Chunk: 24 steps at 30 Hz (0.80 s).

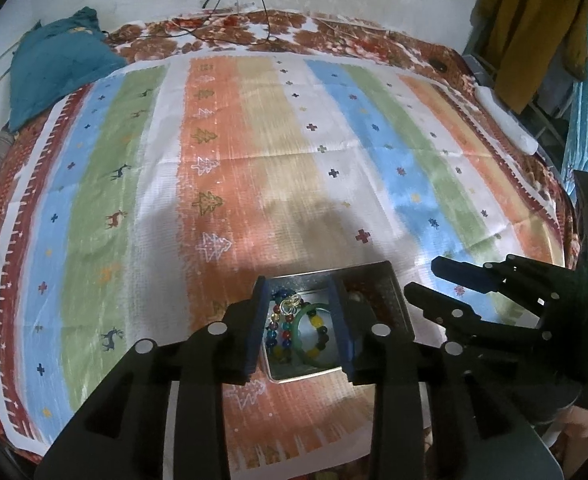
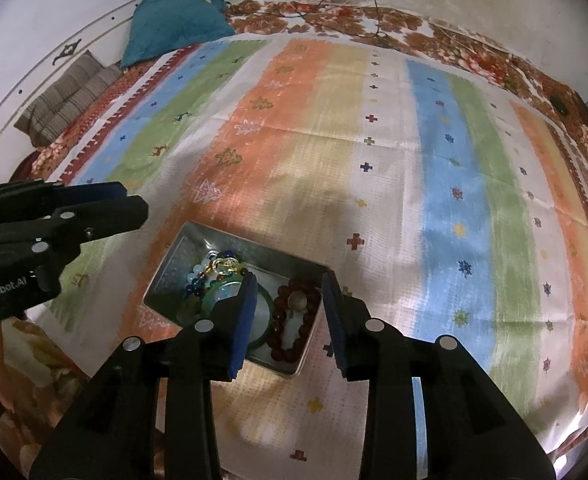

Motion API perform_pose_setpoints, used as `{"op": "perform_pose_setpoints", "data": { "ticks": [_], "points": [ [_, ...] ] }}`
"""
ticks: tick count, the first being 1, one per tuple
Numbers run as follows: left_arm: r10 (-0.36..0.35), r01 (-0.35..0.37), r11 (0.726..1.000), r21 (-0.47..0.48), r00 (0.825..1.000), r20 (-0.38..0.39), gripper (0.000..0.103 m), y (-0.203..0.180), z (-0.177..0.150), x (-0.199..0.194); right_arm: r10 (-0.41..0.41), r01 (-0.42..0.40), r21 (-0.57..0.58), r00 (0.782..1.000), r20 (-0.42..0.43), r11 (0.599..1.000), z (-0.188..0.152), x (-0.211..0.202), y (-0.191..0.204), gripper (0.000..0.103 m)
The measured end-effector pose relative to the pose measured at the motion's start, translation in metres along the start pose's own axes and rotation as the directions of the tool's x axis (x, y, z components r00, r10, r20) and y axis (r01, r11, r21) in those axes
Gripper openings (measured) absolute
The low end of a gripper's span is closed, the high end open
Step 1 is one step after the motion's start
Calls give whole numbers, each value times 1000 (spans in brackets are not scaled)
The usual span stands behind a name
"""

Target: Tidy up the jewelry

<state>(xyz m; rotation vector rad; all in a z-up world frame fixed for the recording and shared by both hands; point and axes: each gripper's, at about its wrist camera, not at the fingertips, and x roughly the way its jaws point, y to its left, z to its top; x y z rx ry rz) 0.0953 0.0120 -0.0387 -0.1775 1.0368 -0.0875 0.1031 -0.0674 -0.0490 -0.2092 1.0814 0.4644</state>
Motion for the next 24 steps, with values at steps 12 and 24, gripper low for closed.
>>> {"op": "perform_pose_setpoints", "data": {
  "ticks": [12, 24],
  "points": [
    [-20, 19, 999, 47, 1000, 11, 47, -8, -21, -15, 0, -1, 7, 996, 91, 1000, -25, -40, -3, 51],
    [-27, 23, 997, 78, 998, 52, 61, -14, -44, -36, 4, -7, 20, 989, 145, 1000, -39, -60, -2, 66]
  ]
}}
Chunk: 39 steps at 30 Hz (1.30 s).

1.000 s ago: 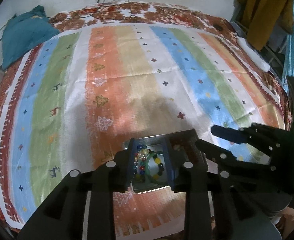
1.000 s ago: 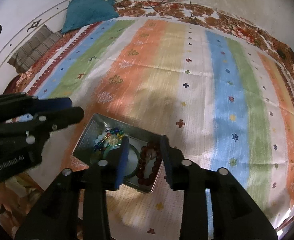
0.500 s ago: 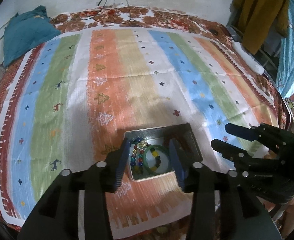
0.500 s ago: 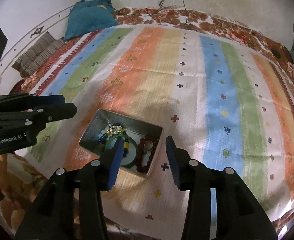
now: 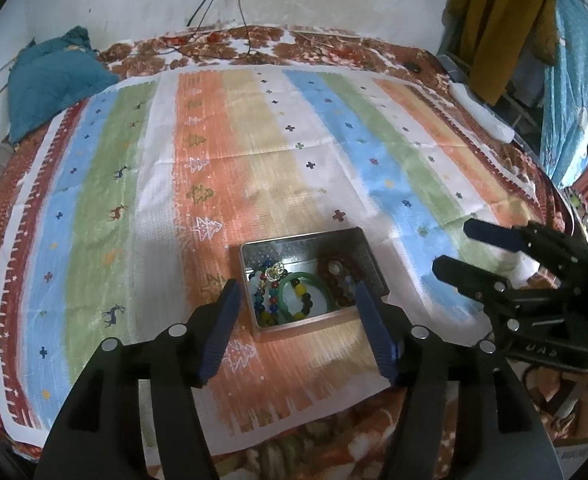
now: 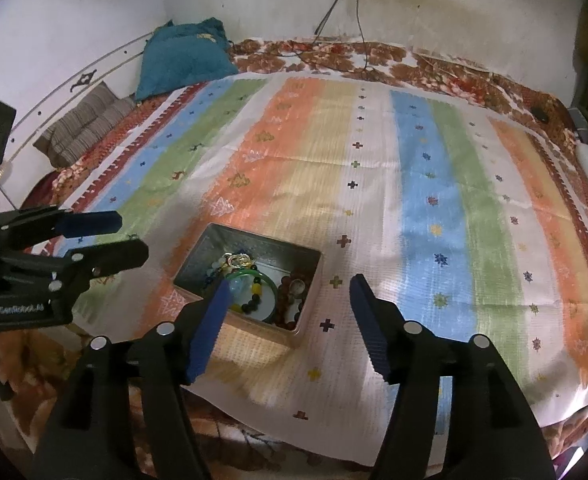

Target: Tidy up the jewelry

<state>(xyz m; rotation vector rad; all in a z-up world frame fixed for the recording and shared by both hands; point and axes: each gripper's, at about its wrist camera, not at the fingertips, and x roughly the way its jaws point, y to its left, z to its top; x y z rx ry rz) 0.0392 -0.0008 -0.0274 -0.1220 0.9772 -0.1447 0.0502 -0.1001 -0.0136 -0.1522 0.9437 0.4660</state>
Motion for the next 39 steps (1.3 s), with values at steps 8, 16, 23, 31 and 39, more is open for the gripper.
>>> {"op": "perform_pose_setpoints", "data": {
  "ticks": [8, 16, 23, 31, 39],
  "points": [
    [29, -29, 1000, -4, 998, 48, 68, -3, -7, -14, -4, 4, 5, 999, 42, 1000, -8, -16, 2, 76],
    [52, -54, 998, 23, 995, 81, 80, -11, -13, -22, 15, -17, 27, 997, 78, 999, -14, -28, 0, 83],
    [38, -40, 999, 14, 993, 115, 92, -11, -19, -32, -14, 10, 32, 991, 133, 999, -21, -43, 1, 92],
    [22, -27, 999, 30, 988, 153, 97, -14, -26, -41, -3, 1, 15, 989, 147, 1000, -22, -47, 4, 97],
    [50, -57, 997, 43, 989, 138, 97, -16, -27, -39, 9, -10, 8, 987, 159, 1000, -24, -52, 5, 98]
  ]
}}
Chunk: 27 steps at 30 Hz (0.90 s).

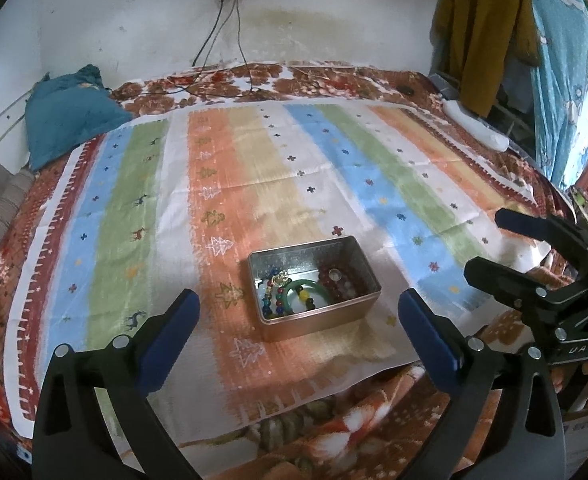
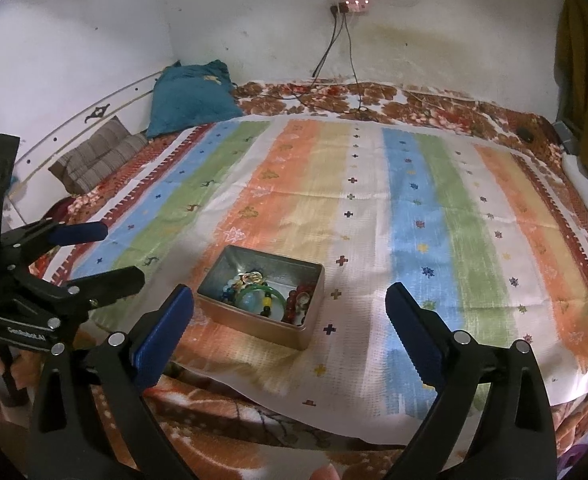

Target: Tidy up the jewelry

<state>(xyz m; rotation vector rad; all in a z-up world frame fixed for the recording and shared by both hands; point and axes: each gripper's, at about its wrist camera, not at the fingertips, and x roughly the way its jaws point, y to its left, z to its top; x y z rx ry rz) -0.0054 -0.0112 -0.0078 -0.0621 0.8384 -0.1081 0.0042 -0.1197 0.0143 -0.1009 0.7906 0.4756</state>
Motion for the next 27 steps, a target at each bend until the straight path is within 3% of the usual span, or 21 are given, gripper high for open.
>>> {"op": "perform_pose_setpoints", "data": {
  "ticks": [27],
  "points": [
    [25, -25, 1000, 15, 999, 28, 97, -2, 1, -6, 2, -2, -8, 1000, -13, 1000, -1, -3, 0, 98]
  ]
}}
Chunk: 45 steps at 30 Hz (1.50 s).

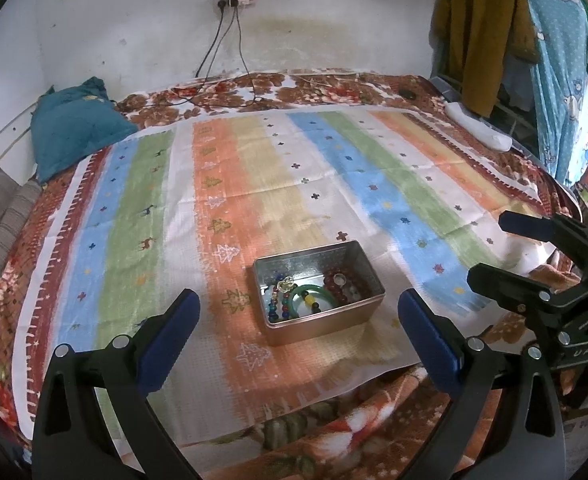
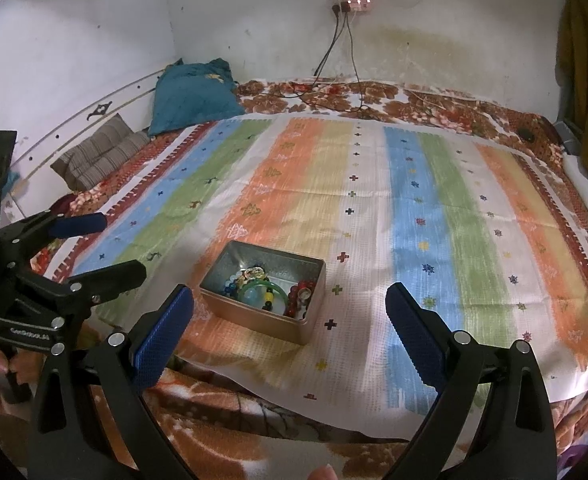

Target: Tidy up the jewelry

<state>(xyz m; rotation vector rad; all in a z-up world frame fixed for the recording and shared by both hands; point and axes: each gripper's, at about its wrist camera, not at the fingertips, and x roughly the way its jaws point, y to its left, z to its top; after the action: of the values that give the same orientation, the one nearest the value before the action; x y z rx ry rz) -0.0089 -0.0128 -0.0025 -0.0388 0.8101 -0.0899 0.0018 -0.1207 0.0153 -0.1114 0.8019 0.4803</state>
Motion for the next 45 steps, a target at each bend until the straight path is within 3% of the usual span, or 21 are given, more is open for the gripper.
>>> {"op": "perform_pose_setpoints", "data": {
  "ticks": [45],
  "points": [
    [-25, 25, 1000, 9, 1000, 12, 97, -6, 1, -3, 14, -14, -23, 1000, 4, 1000, -4, -5, 4, 98]
  ]
}}
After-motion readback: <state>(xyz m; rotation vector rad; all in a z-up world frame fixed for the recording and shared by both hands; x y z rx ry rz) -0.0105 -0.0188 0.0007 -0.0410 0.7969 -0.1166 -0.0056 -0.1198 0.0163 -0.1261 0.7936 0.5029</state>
